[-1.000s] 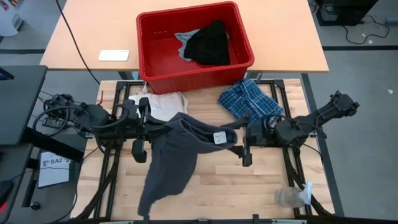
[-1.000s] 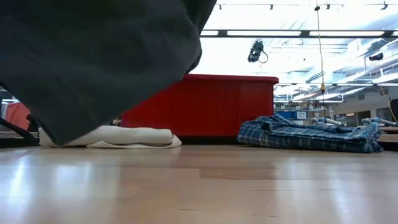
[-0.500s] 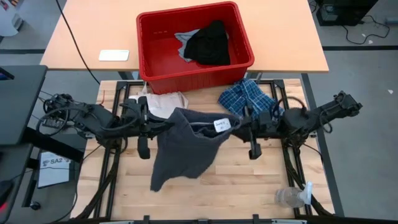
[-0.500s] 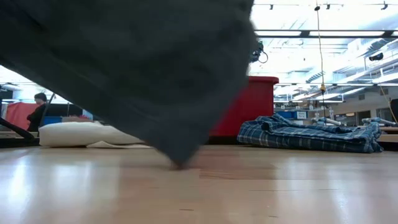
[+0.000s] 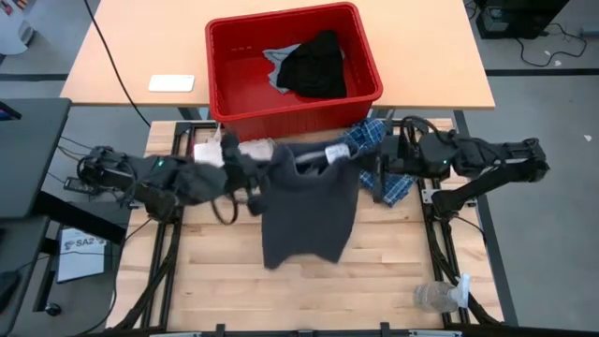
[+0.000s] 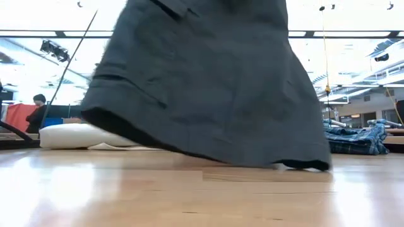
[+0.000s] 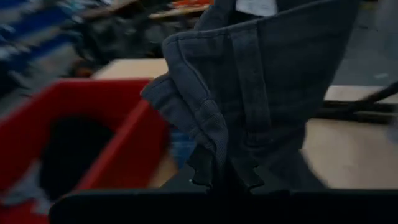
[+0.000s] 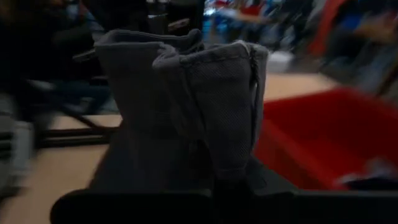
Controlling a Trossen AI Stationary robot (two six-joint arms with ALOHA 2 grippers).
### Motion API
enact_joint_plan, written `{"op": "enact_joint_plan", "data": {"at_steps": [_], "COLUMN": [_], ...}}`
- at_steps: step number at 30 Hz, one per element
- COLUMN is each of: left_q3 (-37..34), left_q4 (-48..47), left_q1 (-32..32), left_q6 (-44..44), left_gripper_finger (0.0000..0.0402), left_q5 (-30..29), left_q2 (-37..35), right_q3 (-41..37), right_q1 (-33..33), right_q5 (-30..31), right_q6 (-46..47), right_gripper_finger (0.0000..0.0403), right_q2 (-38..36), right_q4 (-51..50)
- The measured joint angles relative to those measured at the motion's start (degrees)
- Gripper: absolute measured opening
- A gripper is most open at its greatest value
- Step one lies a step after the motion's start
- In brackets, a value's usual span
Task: Fold laundry
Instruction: Fold the gray shorts
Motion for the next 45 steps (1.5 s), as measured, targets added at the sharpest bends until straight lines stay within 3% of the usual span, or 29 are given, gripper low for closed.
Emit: {"op": "enact_joint_plan", "data": {"at_steps": [3, 6, 10, 16, 20, 25, 30, 36, 41, 45], "left_q3": [0.0, 0.0, 0.12, -1.5, -8.04, -17.22, -21.17, -21.66, -21.66, -21.62], "left_q4": [7.71, 17.05, 16.27, 0.17, 1.2, 11.79, 20.69, 19.82, 17.34, 6.95], "left_q1": [3.41, 2.26, -2.41, -11.55, -17.74, -24.37, -27.31, -27.07, -25.45, -21.71], "left_q6": [4.91, 11.7, 13.5, -4.25, -17.19, -32.75, -44.54, -52.46, -53.4, -61.28], "left_gripper_finger": [0.0014, 0.0013, 0.0012, 0.0012, 0.0011, 0.0011, 0.0011, 0.0016, 0.0015, 0.0015], "left_q5": [-0.39, 0.65, 1.79, 1.58, 5.06, 6.56, 6.97, 4.56, -1.55, -6.68], "left_q2": [-0.49, -1.71, -1.95, 2.2, 7.48, 15.33, 19.98, 21.57, 18.38, 15.79], "right_q3": [2.44, 6.22, 7.66, 2.34, -6.32, -20.08, -29.5, -29.35, -28.4, -28.36], "right_q1": [-1.32, -0.58, 2.74, 8.27, 15.46, 23.12, 25.89, 21.96, 14.9, 6.39], "right_q5": [2.58, 1.79, -2.29, -11.11, -14.04, -14.75, -17.9, -21.31, -21.71, -20.02], "right_q6": [-8.68, -12.69, -10.34, 17.25, 34.73, 50.62, 61.52, 64.15, 61.93, 59.13], "right_gripper_finger": [0.002, 0.002, 0.002, 0.002, 0.002, 0.002, 0.002, 0.002, 0.002, 0.002], "right_q2": [-0.02, 0.01, 0.2, 1.62, 3.27, 6.89, 12.71, 15.21, 10.66, 6.47], "right_q4": [1.4, 1.66, 0.02, -9.79, -8.74, 5.22, 23.68, 23.89, 21.24, 14.11]}}
